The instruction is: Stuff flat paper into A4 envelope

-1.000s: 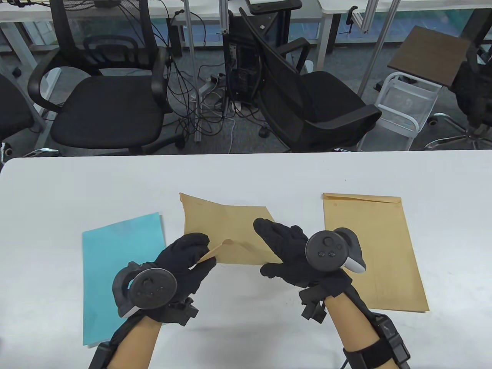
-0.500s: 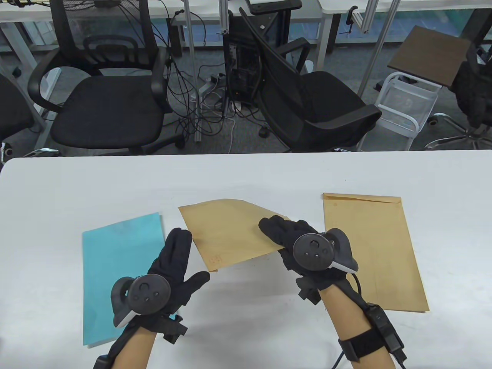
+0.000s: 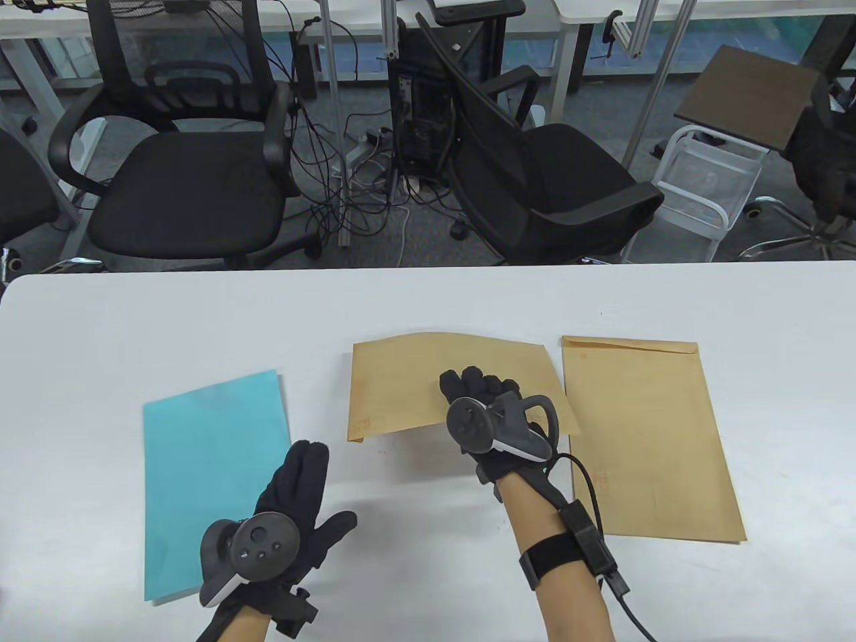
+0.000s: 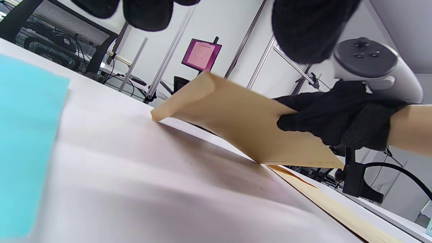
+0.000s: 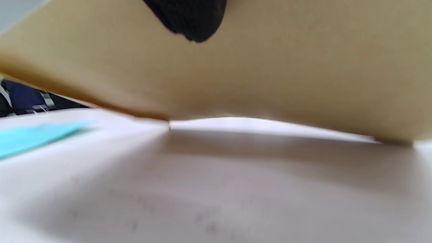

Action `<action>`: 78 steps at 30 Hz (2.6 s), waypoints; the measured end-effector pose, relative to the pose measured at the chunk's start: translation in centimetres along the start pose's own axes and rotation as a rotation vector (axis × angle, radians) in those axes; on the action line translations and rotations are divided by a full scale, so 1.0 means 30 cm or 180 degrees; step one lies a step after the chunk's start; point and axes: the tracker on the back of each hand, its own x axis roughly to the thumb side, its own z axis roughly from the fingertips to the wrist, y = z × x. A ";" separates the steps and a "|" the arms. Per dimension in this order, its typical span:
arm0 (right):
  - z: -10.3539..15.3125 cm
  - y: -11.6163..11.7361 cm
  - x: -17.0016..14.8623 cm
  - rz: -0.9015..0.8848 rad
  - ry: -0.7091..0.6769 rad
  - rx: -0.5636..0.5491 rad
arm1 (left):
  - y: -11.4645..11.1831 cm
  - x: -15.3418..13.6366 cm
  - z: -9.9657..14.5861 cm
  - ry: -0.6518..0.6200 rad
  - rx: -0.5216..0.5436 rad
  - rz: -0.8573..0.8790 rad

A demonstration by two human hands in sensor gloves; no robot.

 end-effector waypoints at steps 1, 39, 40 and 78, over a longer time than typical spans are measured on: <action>-0.010 0.027 0.006 -0.0039 0.0041 0.0108 | -0.004 -0.002 -0.005 0.0019 -0.0075 0.0020; 0.125 0.093 -0.215 -0.0556 0.0507 0.0520 | -0.072 0.024 -0.006 -0.0083 -0.0519 -0.0122; 0.148 0.086 -0.237 -0.0533 0.0571 0.0443 | -0.074 0.024 -0.006 -0.0089 -0.0525 -0.0129; 0.693 0.074 -0.821 -0.0321 0.3044 0.0199 | -0.117 0.008 -0.012 0.0025 -0.0684 -0.0162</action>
